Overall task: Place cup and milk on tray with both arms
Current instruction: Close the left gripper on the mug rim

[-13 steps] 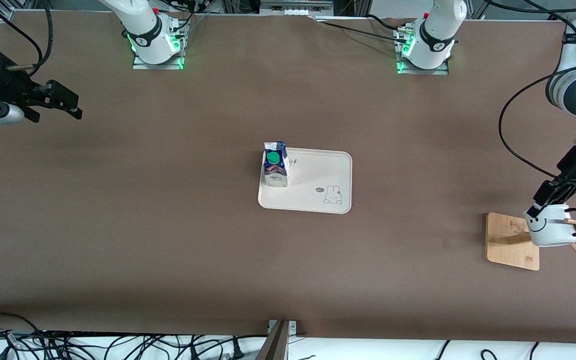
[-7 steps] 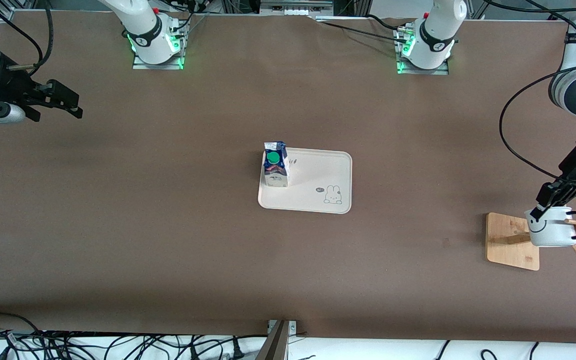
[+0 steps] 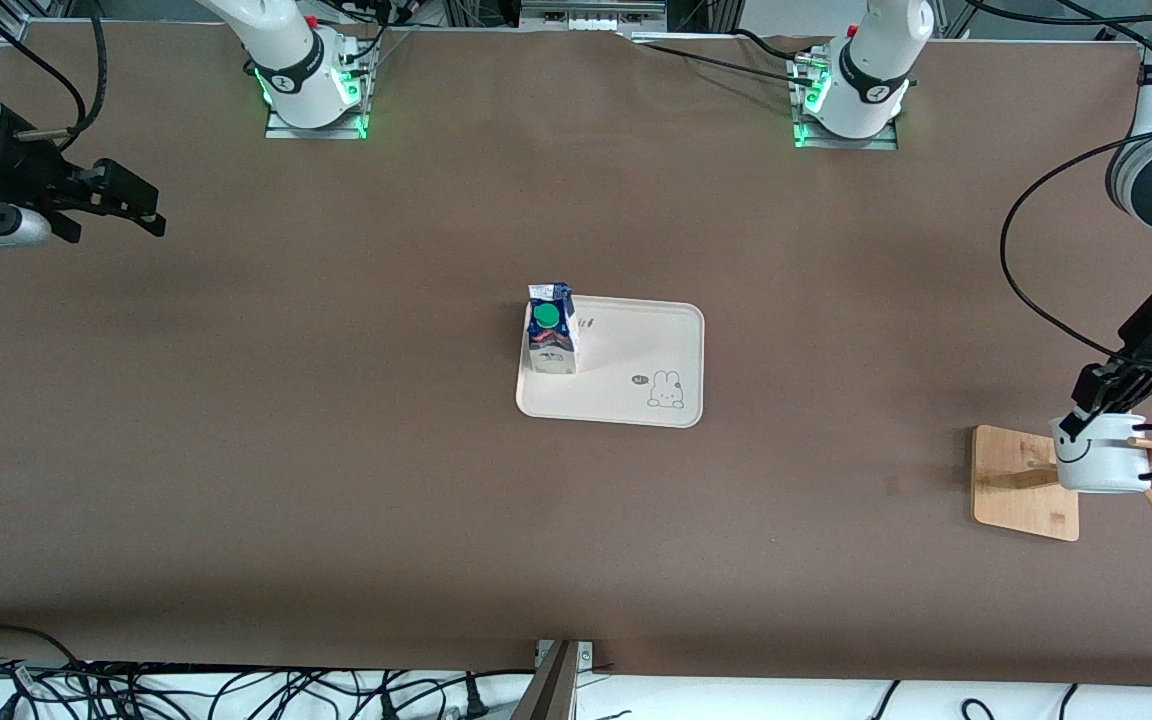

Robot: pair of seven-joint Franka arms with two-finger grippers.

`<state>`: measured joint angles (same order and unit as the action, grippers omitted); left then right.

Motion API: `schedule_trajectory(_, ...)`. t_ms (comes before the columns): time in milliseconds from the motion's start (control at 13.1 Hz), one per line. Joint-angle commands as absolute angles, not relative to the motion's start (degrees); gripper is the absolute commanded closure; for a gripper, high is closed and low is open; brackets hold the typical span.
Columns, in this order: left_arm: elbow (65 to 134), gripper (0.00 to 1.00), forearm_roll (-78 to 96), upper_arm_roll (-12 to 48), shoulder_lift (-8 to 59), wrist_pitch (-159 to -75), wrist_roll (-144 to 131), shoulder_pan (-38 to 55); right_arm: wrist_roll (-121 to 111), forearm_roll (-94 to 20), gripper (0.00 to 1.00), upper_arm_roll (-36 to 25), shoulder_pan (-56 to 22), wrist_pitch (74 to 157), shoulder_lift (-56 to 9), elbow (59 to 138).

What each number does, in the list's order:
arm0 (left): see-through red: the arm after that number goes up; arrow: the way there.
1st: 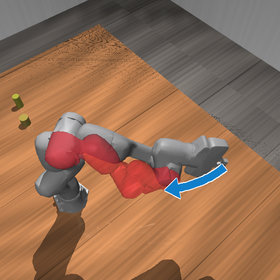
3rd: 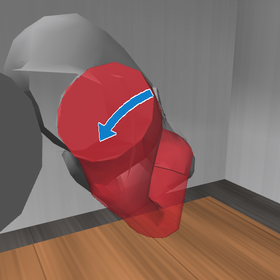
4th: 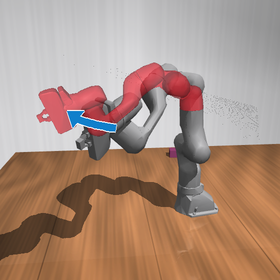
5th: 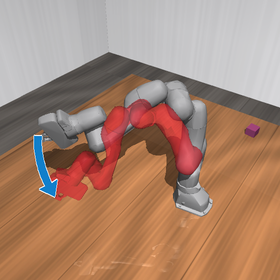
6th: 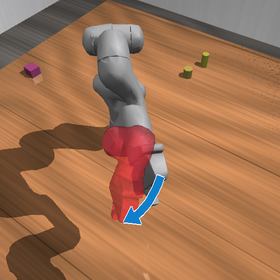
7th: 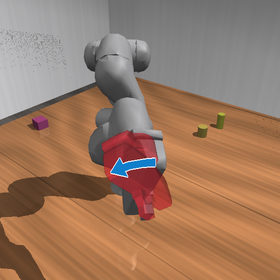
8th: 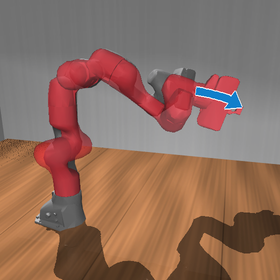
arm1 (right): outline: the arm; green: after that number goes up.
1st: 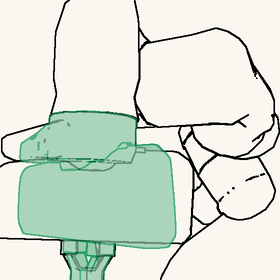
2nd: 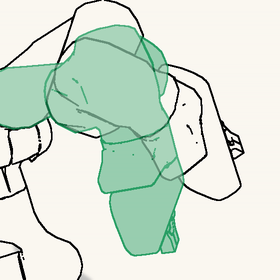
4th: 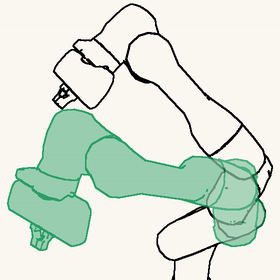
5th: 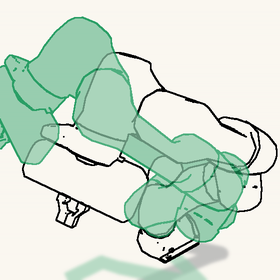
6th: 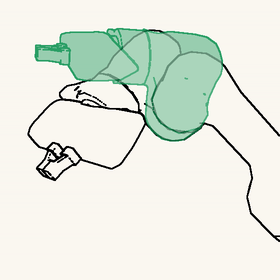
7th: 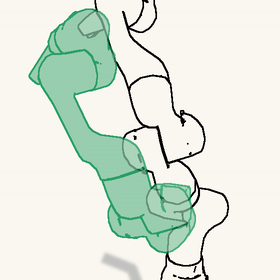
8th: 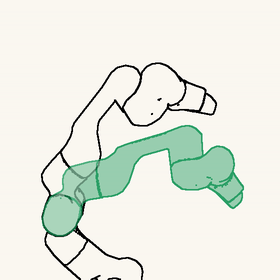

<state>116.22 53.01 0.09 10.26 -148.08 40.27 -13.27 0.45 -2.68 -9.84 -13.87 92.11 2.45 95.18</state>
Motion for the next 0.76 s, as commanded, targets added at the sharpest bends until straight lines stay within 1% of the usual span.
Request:
schedule_trajectory(0, 115.6, 0.98, 48.3, 0.6, 8.1, -143.3, 39.9, -13.4, 0.4, -2.3, 0.00, -9.9, -14.1, 91.3, 2.4, 94.6)
schedule_trajectory(305, 115.6, 0.98, 43.8, 4.3, 5.7, -142.7, 35.7, -13.1, 0.4, -2.3, 0.00, -9.9, -14.1, 91.2, 2.4, 94.6)
schedule_trajectory(458, 115.6, 0.98, 38.5, 6.1, 4.5, -141.8, 32.5, -13.1, 0.3, -2.2, 0.00, -9.9, -14.1, 91.3, 2.4, 94.6)
schedule_trajectory(611, 113.8, 0.98, 34.4, 7.0, 3.5, -136.5, 28.2, -13.1, 0.3, -2.3, 0.00, -9.9, -14.1, 91.3, 2.4, 94.5)
schedule_trajectory(687, 112.8, 1.00, 33.7, 7.3, 3.4, -134.2, 27.6, -13.1, 0.3, -2.3, 0.00, -9.9, -14.1, 91.2, 2.4, 94.6)
